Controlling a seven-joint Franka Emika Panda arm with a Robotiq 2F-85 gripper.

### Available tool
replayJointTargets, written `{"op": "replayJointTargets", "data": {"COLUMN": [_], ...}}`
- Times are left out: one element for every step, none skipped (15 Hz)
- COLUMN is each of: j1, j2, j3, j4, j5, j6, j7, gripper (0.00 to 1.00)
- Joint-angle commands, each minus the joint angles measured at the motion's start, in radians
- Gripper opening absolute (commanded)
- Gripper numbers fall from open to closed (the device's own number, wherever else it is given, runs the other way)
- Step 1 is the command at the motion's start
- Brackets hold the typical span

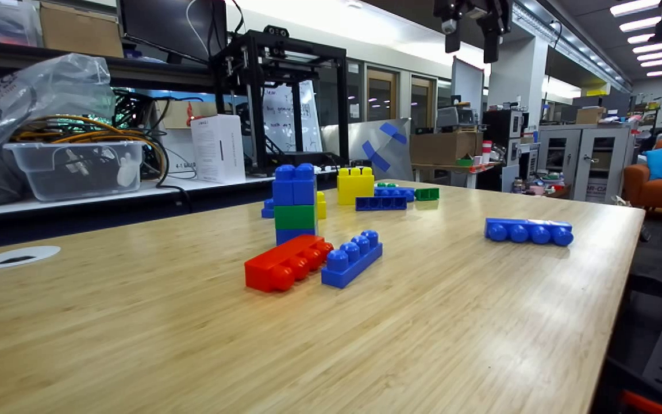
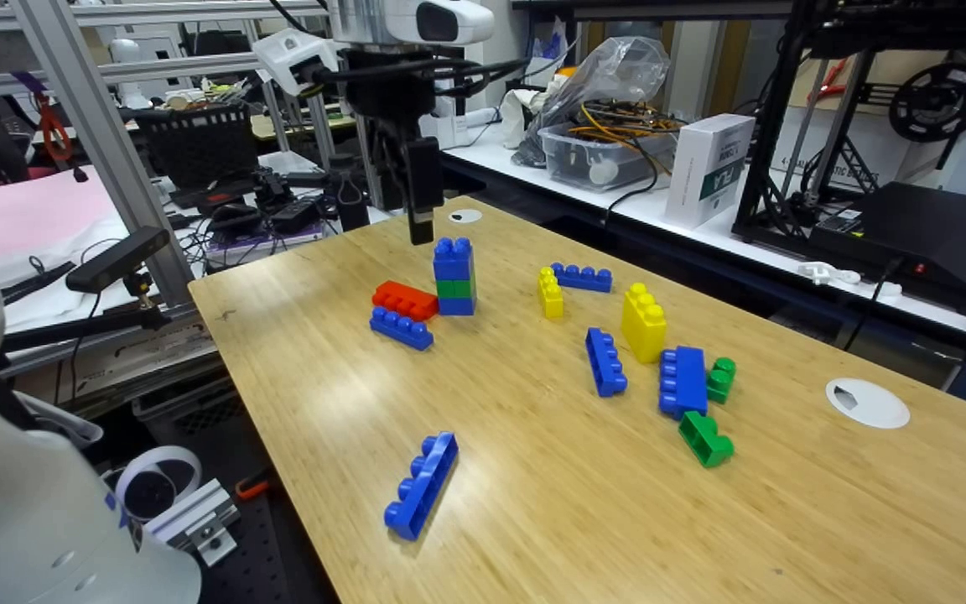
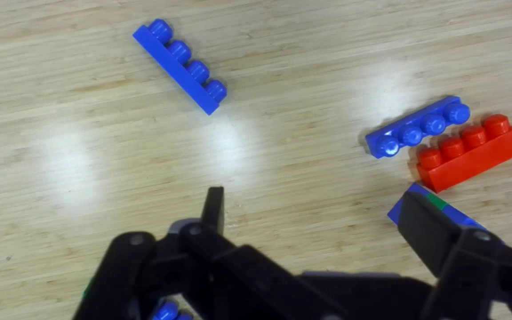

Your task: Move the stack of blocks to the right then place a green block on the top

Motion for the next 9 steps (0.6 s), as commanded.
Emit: {"op": "replayJointTargets", "data": {"j1": [0.007, 0.013, 0.019, 0.025, 0.032, 0.041, 0.047, 0.052, 0.057], "j2": [0.080, 0.077, 0.088, 0.098, 0.109, 0.130, 0.151, 0.191, 0.229], "j3": [0.030, 0.047, 0.062, 0.077, 0.092, 0.105, 0.118, 0.129, 0.137], "j4": [0.050, 0.051, 0.055, 0.060, 0.067, 0.084, 0.094, 0.120, 0.141], "j5": [0.034, 0.046, 0.053, 0.058, 0.060, 0.067, 0.069, 0.071, 0.069], "j6": [0.038, 0.062, 0.096, 0.131, 0.163, 0.185, 0.213, 0.234, 0.253], "j7": [0.071, 0.109, 0.137, 0.164, 0.186, 0.208, 0.228, 0.246, 0.259], "gripper": [1.00, 1.00, 1.00, 1.00, 1.00, 1.00, 1.00, 1.00, 1.00]}}
